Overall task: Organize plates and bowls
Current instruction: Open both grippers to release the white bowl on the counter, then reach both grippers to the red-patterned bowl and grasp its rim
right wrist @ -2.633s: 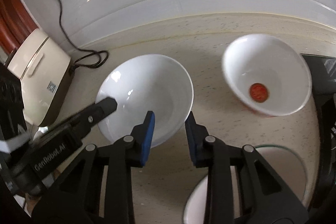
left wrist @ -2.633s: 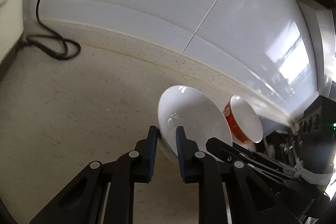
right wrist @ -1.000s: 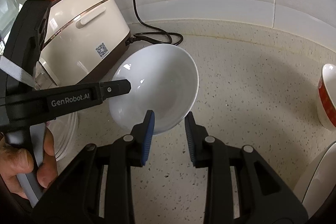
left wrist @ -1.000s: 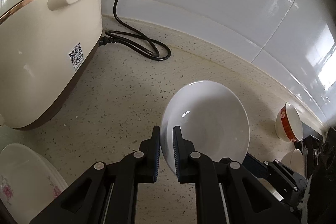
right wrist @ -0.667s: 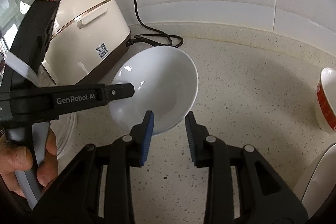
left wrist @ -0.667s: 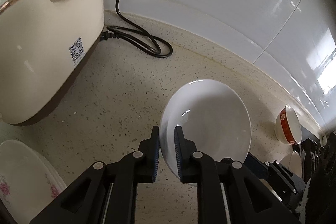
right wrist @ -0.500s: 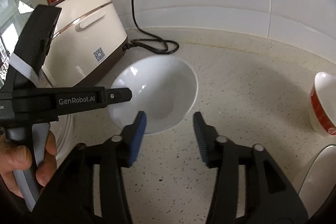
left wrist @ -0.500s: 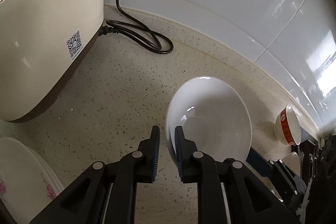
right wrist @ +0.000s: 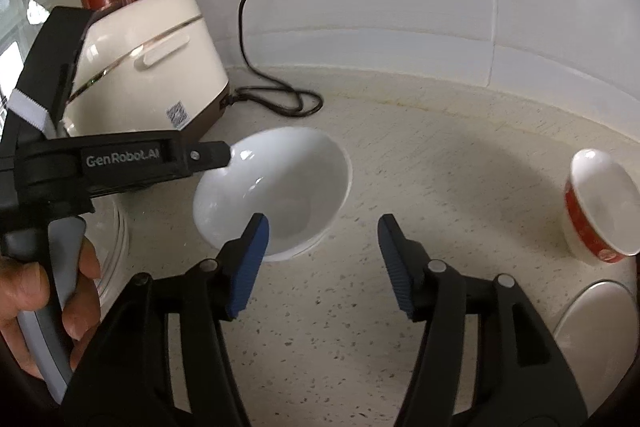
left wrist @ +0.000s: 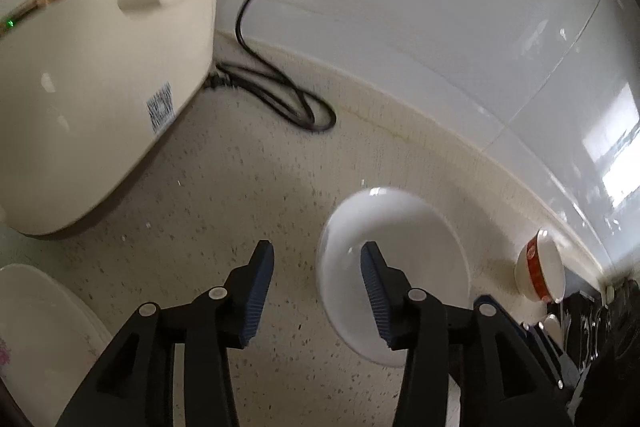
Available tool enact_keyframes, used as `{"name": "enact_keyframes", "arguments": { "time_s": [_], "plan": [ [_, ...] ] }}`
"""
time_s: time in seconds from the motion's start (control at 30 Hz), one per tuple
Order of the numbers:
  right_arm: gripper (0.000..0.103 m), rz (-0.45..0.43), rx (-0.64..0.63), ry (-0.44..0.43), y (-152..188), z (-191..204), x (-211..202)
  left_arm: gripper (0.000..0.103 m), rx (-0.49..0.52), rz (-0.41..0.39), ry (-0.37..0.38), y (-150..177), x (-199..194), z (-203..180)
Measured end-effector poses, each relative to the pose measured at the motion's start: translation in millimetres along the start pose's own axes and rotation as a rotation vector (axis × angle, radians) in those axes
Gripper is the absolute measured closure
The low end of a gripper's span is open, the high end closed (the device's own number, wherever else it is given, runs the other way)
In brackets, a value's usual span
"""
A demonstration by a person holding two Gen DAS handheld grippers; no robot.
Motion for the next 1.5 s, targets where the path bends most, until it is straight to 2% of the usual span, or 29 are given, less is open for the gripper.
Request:
{"name": "enact_keyframes", "arguments": {
  "time_s": [0.07, 0.13, 0.27, 0.4, 0.5, 0.6, 0.67, 0.77, 0.87, 0.97, 1.03, 1.13, 1.2, 1.3, 1.43, 1.5],
  "plan": [
    [0.033, -0.039, 0.011, 0.033, -4.7, -4.8, -10.4, 0.053, 0.001, -0.045, -0.011, -2.9, -8.3, -0.7],
    [0.027, -0.085, 0.026, 0.073, -9.5, -10.3, -20.9, 0.046, 0.001, -0.103, -0.010, -6.5, -17.8, -4.1],
    [0.022, -0.168, 0.069, 0.161, -18.5, -28.2, -43.4, 0.037, 0.002, -0.240, 0.029, -10.8, -41.5, -12.4],
    [0.020, -0.190, 0.150, 0.182, -24.3, -52.6, -56.6, 0.028, 0.037, -0.358, 0.089, -9.8, -60.2, -32.5],
    [0.020, -0.192, 0.212, 0.210, -25.7, -72.8, -65.4, 0.026, 0.062, -0.399, 0.147, -9.0, -65.8, -45.2],
    [0.020, -0.199, 0.271, 0.231, -27.9, -93.8, -74.9, 0.021, 0.054, -0.408, 0.239, -6.4, -61.2, -59.4],
    [0.019, -0.207, 0.305, 0.245, -28.5, -107.6, -83.6, 0.020, 0.063, -0.397, 0.265, -3.6, -54.9, -70.5],
    [0.018, -0.211, 0.354, 0.284, -28.4, -130.1, -97.2, 0.020, 0.134, -0.303, 0.309, 3.5, -38.4, -98.4],
    [0.017, -0.170, 0.379, 0.314, -28.2, -148.0, -99.5, 0.020, 0.201, -0.218, 0.343, 10.5, -22.2, -125.9],
    [0.016, -0.116, 0.407, 0.360, -23.1, -168.6, -102.3, 0.020, 0.194, -0.131, 0.374, 14.9, -9.5, -140.1],
    [0.016, -0.080, 0.422, 0.377, -17.7, -180.4, -102.6, 0.018, 0.190, -0.111, 0.426, 17.7, -7.1, -147.2],
    [0.016, 0.005, 0.435, 0.413, -7.8, -198.3, -98.0, 0.017, 0.133, -0.093, 0.480, 20.3, -5.7, -152.4],
    [0.016, 0.048, 0.455, 0.408, -0.9, -209.8, -95.3, 0.017, 0.116, -0.088, 0.529, 24.8, -7.1, -158.9],
    [0.016, 0.078, 0.471, 0.385, 5.2, -218.1, -93.4, 0.017, 0.182, -0.070, 0.596, 34.8, -1.4, -174.3],
    [0.016, 0.083, 0.491, 0.350, 9.8, -226.0, -90.2, 0.018, 0.145, 0.043, 0.630, 46.6, 17.2, -180.9],
    [0.017, 0.083, 0.506, 0.332, 11.3, -229.3, -86.8, 0.023, 0.123, 0.068, 0.631, 48.7, 23.4, -179.2]
  ]
}}
Point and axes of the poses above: each gripper's, at about its wrist camera, not at the fingertips, and x roughly the way its jaws point, z to its left, y to its underside, the point moved 3 cm from there along x, roughly the way its jaws point, and after that the axes turned 3 degrees about -y, right-handed, at the moved point
